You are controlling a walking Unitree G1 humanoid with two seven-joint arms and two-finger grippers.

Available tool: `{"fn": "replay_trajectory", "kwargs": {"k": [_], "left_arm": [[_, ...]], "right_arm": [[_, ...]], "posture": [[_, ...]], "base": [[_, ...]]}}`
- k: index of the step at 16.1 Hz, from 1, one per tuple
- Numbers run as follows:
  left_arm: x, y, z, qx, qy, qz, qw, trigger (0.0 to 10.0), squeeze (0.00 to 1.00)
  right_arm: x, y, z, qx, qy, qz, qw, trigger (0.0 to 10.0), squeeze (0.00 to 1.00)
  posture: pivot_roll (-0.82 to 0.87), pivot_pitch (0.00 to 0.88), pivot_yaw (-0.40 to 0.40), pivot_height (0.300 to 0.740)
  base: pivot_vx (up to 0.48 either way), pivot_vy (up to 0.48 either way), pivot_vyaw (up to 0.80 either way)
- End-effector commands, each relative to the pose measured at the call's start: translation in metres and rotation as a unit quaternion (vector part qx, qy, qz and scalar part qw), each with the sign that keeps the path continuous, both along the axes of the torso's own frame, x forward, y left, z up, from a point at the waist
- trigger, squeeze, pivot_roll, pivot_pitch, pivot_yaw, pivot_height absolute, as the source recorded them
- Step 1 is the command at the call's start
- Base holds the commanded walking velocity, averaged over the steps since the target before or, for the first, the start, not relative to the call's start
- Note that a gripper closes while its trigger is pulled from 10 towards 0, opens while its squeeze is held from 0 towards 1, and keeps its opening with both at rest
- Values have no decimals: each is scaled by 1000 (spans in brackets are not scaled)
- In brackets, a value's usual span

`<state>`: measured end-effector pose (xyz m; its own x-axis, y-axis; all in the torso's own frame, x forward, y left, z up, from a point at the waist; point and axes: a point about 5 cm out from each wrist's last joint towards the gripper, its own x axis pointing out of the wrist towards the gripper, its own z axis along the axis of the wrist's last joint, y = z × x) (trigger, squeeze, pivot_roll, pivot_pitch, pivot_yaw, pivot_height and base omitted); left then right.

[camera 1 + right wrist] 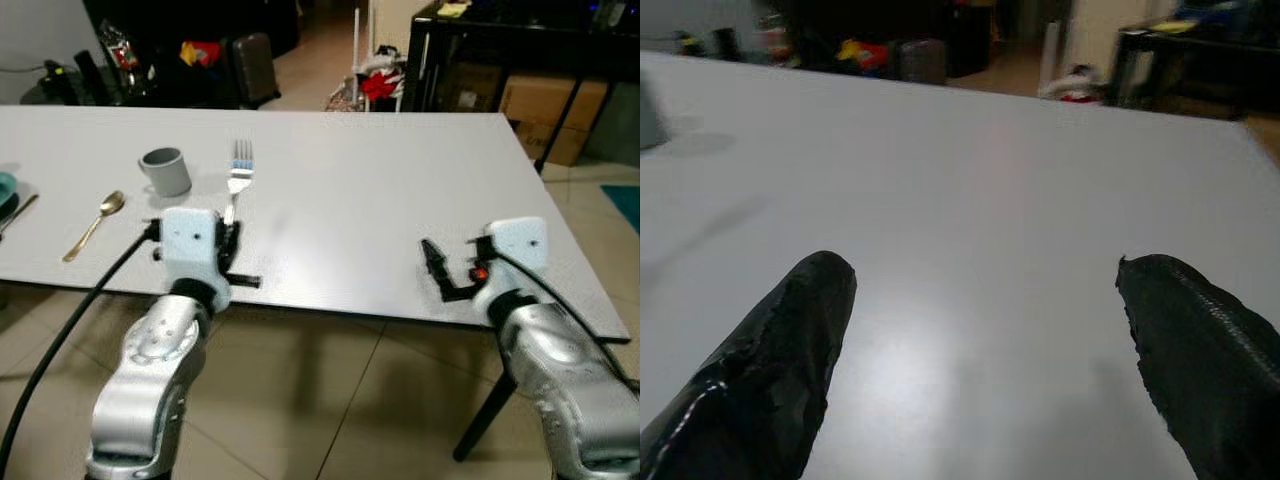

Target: Setting the table

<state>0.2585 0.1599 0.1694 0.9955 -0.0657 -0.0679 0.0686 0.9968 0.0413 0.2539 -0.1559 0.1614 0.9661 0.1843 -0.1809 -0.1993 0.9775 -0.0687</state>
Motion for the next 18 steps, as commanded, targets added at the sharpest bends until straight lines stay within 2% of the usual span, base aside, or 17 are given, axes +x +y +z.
{"fn": "replay_trajectory", "kwargs": {"k": [1,5,9,11,13,14,16,18], "left_arm": [[2,7,2,5,-2,13,1000,10000,0],[2,9,1,8,4,14,1000,10000,0],[10,20,-9,27,46,14,998,10000,0],[26,33,-17,56,88,5,995,10000,0],[47,44,-19,51,111,1,992,10000,0],[51,45,-19,49,111,-2,993,10000,0],[66,44,-22,73,113,-30,990,10000,0],[80,46,-33,73,142,-38,986,10000,0]], "right_arm": [[1,4,5,4,-9,14,1000,10000,0],[0,5,5,1,-8,18,1000,10000,0],[0,8,5,-4,-1,33,999,10000,0],[1,11,5,-3,7,51,999,10000,0],[0,18,4,6,16,76,997,10000,0],[0,19,5,8,16,81,997,10000,0],[-1,21,4,19,21,81,996,10000,0],[-2,23,4,24,24,81,996,10000,0]], "posture": [[-64,0,57,740],[-63,0,55,740],[-68,7,52,740],[-68,14,51,740],[-74,18,56,740],[-76,19,59,740],[-80,25,64,740],[-92,32,77,740]], "base": [[240,0,0],[60,0,0],[0,0,0],[0,0,0],[0,0,0],[0,0,0],[0,0,0],[0,0,0]]}}
